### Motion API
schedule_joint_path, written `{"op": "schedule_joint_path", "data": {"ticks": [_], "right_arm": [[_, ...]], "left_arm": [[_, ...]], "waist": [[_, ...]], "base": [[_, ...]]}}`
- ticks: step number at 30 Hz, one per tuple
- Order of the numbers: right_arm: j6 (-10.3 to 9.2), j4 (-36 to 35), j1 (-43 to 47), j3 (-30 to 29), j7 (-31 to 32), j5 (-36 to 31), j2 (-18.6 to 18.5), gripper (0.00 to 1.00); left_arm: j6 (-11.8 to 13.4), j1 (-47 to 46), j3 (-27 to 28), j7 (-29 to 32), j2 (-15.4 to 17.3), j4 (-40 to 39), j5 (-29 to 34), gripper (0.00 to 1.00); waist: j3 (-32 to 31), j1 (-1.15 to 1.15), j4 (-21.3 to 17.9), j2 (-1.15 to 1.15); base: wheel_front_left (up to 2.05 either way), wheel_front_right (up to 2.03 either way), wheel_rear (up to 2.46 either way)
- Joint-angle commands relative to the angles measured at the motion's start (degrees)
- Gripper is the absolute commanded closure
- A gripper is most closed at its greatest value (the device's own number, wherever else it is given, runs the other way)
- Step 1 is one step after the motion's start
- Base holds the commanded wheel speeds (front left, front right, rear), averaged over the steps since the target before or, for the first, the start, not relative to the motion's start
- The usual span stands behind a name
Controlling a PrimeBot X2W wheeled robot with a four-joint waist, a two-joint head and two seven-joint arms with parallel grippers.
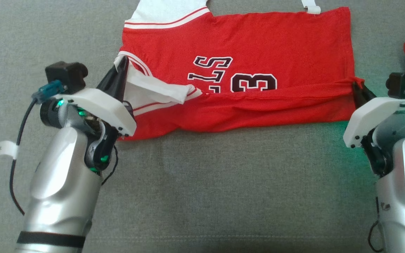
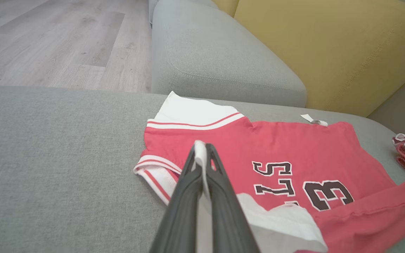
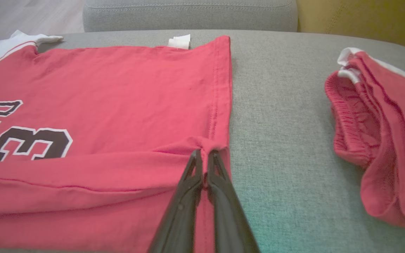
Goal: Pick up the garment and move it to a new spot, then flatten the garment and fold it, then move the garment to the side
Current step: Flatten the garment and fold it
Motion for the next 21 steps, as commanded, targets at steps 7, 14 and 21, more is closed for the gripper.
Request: {"op": "schedule_joint_path", "data": {"ticks": [7,14,21], "right_arm": [[0.37,0.7,-3.6,2.0,-0.5,0.8,-1.0,1.00],[0.37,2.7,-5.9,2.6,-2.5,1.2,-0.5,0.74],[0.37,6.2,-9.0,2.6,-5.1,0.3,-0.2,0.00]], "left_arm": [[-0.1,-4.6,2.1,-2.4,1.7,0.6,-0.3,1.00],[-0.1,-5.9,2.0,-2.7,1.8,3.7,-0.7,1.00],[-0.3,-6.4,1.6,-3.1,2.1,5.5,-1.1,0.03]], "waist": [[0.5,0.00,-0.6,0.00],[0.8,0.00,-1.1,0.00],[0.8,0.00,-1.1,0.00]], "base": [[0.00,0.00,0.00],[0.00,0.00,0.00],[0.00,0.00,0.00]]}}
